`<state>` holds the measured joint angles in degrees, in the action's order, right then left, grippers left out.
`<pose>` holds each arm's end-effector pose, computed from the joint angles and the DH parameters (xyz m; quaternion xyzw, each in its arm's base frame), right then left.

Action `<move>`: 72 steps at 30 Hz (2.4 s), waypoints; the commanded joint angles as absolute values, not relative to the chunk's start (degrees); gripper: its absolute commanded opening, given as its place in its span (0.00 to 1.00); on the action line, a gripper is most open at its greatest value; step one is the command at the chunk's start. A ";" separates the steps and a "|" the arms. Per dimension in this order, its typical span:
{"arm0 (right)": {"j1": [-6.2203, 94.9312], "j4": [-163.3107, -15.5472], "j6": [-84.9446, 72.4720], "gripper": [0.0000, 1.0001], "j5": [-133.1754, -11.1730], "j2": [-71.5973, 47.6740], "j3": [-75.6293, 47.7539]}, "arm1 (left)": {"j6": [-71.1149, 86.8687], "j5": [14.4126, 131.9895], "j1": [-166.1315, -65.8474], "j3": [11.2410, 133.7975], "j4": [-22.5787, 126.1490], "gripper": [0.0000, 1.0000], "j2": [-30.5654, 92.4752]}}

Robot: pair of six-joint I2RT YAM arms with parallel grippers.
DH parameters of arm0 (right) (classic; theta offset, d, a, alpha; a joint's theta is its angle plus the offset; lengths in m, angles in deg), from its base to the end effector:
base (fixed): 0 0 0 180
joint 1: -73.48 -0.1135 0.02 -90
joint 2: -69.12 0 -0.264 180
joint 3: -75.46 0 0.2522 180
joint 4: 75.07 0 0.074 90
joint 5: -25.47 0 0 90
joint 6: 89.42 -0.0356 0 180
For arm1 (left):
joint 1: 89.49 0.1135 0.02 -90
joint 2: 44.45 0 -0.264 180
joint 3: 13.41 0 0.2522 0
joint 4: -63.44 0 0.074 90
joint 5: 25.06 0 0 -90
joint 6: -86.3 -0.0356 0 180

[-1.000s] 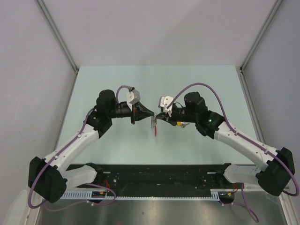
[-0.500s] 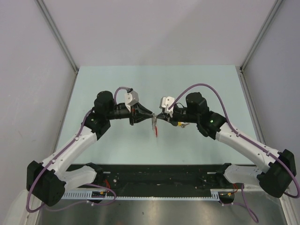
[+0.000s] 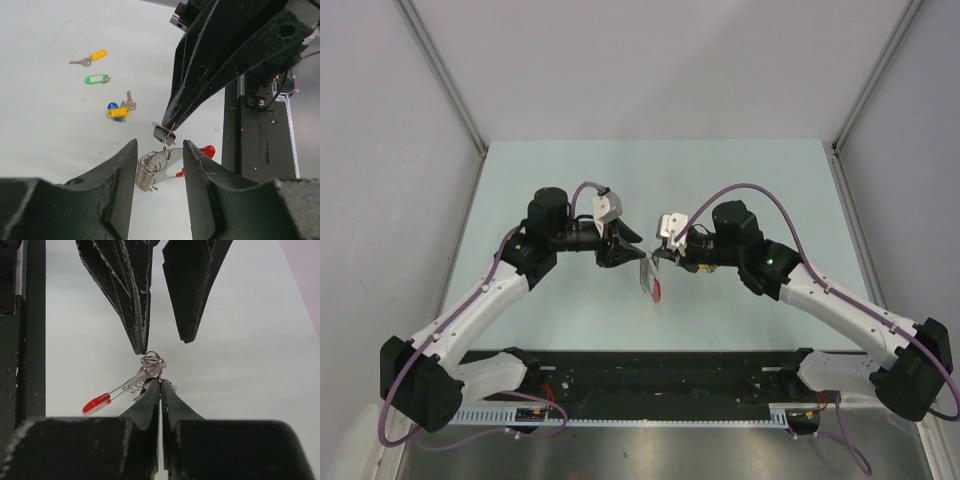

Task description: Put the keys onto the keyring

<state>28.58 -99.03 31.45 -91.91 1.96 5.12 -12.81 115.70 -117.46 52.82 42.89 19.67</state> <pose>0.1783 0.2008 0.3333 -0.5971 0.5486 0.2607 0.5239 0.2064 -0.1408 0.3298 0.4707 0.6152 -0.4296 0.4641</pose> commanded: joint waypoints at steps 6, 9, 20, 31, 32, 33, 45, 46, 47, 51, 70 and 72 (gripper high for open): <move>27.60 -98.06 32.66 0.00 -90.64 3.11 3.42 | -18.11 116.09 -119.11 59.76 31.85 0.37 24.27; 27.34 -98.41 32.92 0.00 -90.37 3.11 3.34 | -18.29 115.30 -119.81 60.47 30.70 0.33 25.16; 26.99 -98.94 33.10 0.00 -89.32 3.38 3.34 | -18.39 113.81 -121.39 62.14 29.28 0.00 26.57; 24.71 -101.76 30.55 0.00 -83.17 6.80 3.86 | -2.49 104.50 -121.22 54.06 47.73 0.01 19.01; 24.18 -101.58 30.03 0.00 -82.47 6.98 4.30 | -1.52 102.84 -121.22 53.53 48.44 0.01 18.66; 24.00 -101.23 29.76 0.00 -82.20 7.33 4.39 | 0.32 102.21 -121.22 53.00 49.32 0.00 17.96; 19.00 -92.89 23.52 0.00 -79.04 9.09 10.80 | 16.85 90.34 -121.22 39.30 71.79 0.00 8.64; 18.64 -92.09 22.73 0.00 -78.69 9.09 11.50 | 17.99 90.43 -121.31 37.72 73.31 0.00 8.55; 18.38 -91.30 22.38 0.00 -77.90 8.92 11.77 | 19.83 90.34 -121.31 37.01 74.72 0.00 8.46; 16.62 -87.27 21.32 0.00 -76.84 7.25 12.30 | 22.05 87.27 -122.18 33.75 79.99 0.00 6.88; 14.86 -91.11 27.91 0.00 -76.39 7.86 8.88 | 3.52 91.04 -122.54 41.64 58.84 0.49 3.89; 14.86 -93.31 28.70 0.00 -76.84 7.77 7.83 | -2.01 92.62 -122.45 43.85 53.30 0.53 4.68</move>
<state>15.66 -88.80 26.40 -73.57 6.29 11.61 9.86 90.68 -122.96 36.53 60.95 4.96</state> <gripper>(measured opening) 0.009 0.501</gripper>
